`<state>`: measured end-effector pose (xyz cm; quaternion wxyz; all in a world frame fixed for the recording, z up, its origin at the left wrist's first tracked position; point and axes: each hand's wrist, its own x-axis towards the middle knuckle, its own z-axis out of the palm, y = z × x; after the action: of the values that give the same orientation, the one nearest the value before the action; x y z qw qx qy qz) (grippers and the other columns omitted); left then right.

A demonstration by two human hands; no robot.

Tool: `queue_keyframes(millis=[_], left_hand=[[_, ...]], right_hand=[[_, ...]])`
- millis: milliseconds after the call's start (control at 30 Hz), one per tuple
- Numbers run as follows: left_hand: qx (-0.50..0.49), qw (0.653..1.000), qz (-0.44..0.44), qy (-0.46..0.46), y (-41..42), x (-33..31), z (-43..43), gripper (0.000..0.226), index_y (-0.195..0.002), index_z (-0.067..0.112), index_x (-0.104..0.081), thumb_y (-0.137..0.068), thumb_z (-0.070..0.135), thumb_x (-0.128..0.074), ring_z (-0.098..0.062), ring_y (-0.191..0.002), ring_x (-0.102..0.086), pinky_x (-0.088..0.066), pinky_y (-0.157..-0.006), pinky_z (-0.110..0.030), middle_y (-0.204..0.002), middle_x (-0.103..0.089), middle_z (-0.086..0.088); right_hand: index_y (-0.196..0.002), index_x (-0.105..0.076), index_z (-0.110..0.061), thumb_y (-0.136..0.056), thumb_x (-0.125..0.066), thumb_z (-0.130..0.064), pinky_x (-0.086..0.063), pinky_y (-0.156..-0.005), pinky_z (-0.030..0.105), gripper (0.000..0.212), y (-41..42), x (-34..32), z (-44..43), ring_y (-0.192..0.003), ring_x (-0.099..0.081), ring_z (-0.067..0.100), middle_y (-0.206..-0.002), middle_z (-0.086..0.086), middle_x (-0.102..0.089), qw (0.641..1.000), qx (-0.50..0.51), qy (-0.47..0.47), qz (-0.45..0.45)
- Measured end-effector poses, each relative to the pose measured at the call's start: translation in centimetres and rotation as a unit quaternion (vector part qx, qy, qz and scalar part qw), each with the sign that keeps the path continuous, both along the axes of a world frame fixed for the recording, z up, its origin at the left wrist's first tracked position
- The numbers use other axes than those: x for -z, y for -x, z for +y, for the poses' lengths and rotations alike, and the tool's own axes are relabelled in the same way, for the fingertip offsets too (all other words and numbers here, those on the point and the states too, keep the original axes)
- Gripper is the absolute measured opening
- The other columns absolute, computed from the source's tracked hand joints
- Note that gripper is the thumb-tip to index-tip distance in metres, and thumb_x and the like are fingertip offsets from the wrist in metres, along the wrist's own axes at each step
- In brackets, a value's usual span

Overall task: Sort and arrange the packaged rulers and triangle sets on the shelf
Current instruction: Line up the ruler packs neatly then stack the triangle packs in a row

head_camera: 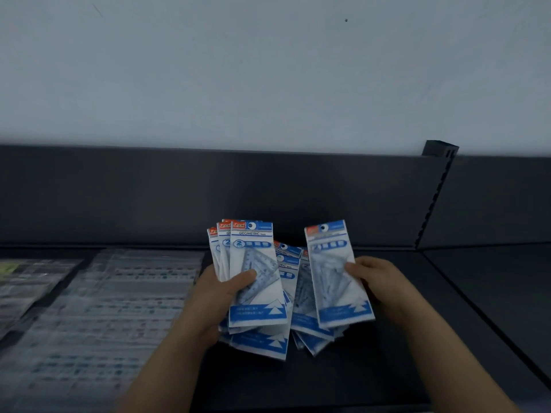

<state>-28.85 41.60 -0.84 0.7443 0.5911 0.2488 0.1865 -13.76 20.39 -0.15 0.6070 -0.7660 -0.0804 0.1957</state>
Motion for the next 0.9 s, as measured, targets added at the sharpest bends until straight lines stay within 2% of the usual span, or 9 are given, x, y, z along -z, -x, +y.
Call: queue_keyframes(millis=[100, 200, 333, 467, 567, 633, 767, 833, 900], left_hand=[[-0.005, 1.000, -0.005, -0.020, -0.6, 0.0, -0.7, 0.023, -0.112, 0.017, -0.061, -0.090, 0.012, -0.064, -0.023, -0.079, -0.072, -0.056, -0.052, -0.031, -0.096, -0.074, -0.007], [0.033, 0.999, -0.018, -0.007, -0.9, 0.1, -1.5, 0.029, -0.116, 0.020, -0.060, -0.088, 0.017, -0.067, -0.026, -0.086, -0.072, -0.059, -0.061, -0.039, -0.100, -0.074, -0.005], [0.063, 0.997, -0.023, -0.031, -0.7, -0.3, -2.0, 0.034, -0.109, 0.020, -0.062, -0.079, 0.011, -0.075, -0.022, -0.084, -0.073, -0.059, -0.063, -0.036, -0.095, -0.076, -0.002], [-0.032, 0.999, 0.001, -0.025, 0.3, -0.3, 0.9, 0.027, -0.104, 0.014, -0.063, -0.081, 0.002, -0.070, -0.028, -0.077, -0.072, -0.059, -0.061, -0.038, -0.090, -0.074, -0.011], [-0.074, 0.996, 0.040, -0.035, 1.1, -0.3, 3.4, 0.019, -0.099, 0.013, -0.064, -0.085, 0.000, -0.063, -0.030, -0.074, -0.068, -0.057, -0.062, -0.039, -0.085, -0.071, -0.012], [-0.055, 0.994, 0.078, -0.056, 1.2, 0.0, 3.8, 0.020, -0.102, 0.009, -0.063, -0.085, -0.002, -0.059, -0.030, -0.074, -0.067, -0.055, -0.062, -0.037, -0.085, -0.070, -0.013], [0.004, 0.991, 0.129, -0.048, 0.9, 0.4, 3.0, 0.026, -0.111, 0.007, -0.060, -0.086, 0.001, -0.057, -0.024, -0.068, -0.067, -0.050, -0.041, -0.024, -0.087, -0.070, -0.012], [0.008, 0.990, 0.131, -0.048, 0.8, 0.4, 3.0, 0.027, -0.112, 0.008, -0.059, -0.086, 0.003, -0.057, -0.023, -0.069, -0.067, -0.049, -0.040, -0.022, -0.088, -0.069, -0.011], [0.018, 0.990, 0.129, -0.058, 0.9, 0.3, 3.2, 0.025, -0.112, 0.008, -0.060, -0.086, 0.004, -0.057, -0.023, -0.071, -0.067, -0.050, -0.043, -0.023, -0.088, -0.070, -0.010]], right_hand=[[-0.084, -0.060, -0.003, -0.093, -0.058, -0.011, -0.054, -0.061, 0.036, 0.013, 1.0, -1.2, 0.6, -0.064, -0.068, 0.025, -0.077, 0.015, -0.072, 0.993, -0.006, -0.104, 0.053], [-0.080, -0.059, -0.004, -0.092, -0.058, -0.010, -0.055, -0.059, 0.035, 0.013, 2.4, -1.3, 2.3, -0.064, -0.070, 0.024, -0.075, 0.014, -0.072, 0.990, -0.053, -0.114, 0.067], [-0.083, -0.066, -0.008, -0.093, -0.059, -0.015, -0.054, -0.059, 0.030, 0.014, 3.6, -0.5, 4.5, -0.069, -0.069, 0.021, -0.081, 0.011, -0.073, 0.989, -0.120, -0.082, 0.037], [-0.087, -0.069, -0.004, -0.094, -0.058, -0.011, -0.051, -0.053, 0.024, 0.014, 2.9, -0.1, 4.6, -0.059, -0.060, 0.014, -0.078, 0.012, -0.068, 0.997, -0.068, -0.018, -0.035], [-0.081, -0.068, 0.000, -0.092, -0.060, -0.009, -0.054, -0.054, 0.024, 0.016, 3.1, 0.3, 4.8, -0.055, -0.063, 0.016, -0.075, 0.017, -0.068, 0.995, -0.082, 0.051, -0.037], [-0.078, -0.069, -0.003, -0.089, -0.065, -0.010, -0.054, -0.052, 0.023, 0.013, 3.7, 0.1, 5.5, -0.052, -0.062, 0.015, -0.073, 0.017, -0.070, 0.992, -0.104, 0.070, -0.021], [-0.072, -0.065, -0.006, -0.081, -0.074, -0.020, -0.044, -0.043, 0.022, 0.018, 4.0, 0.1, 7.2, -0.038, -0.048, 0.009, -0.055, 0.006, -0.061, 0.983, -0.128, 0.127, -0.021], [-0.070, -0.063, -0.006, -0.079, -0.076, -0.020, -0.038, -0.039, 0.020, 0.021, 4.0, 0.2, 7.6, -0.035, -0.045, 0.008, -0.055, 0.005, -0.058, 0.984, -0.121, 0.127, -0.020], [-0.076, -0.065, -0.003, -0.080, -0.075, -0.017, -0.041, -0.040, 0.020, 0.018, 4.0, 0.2, 7.6, -0.038, -0.053, 0.010, -0.061, 0.007, -0.063, 0.988, -0.108, 0.108, -0.019]])
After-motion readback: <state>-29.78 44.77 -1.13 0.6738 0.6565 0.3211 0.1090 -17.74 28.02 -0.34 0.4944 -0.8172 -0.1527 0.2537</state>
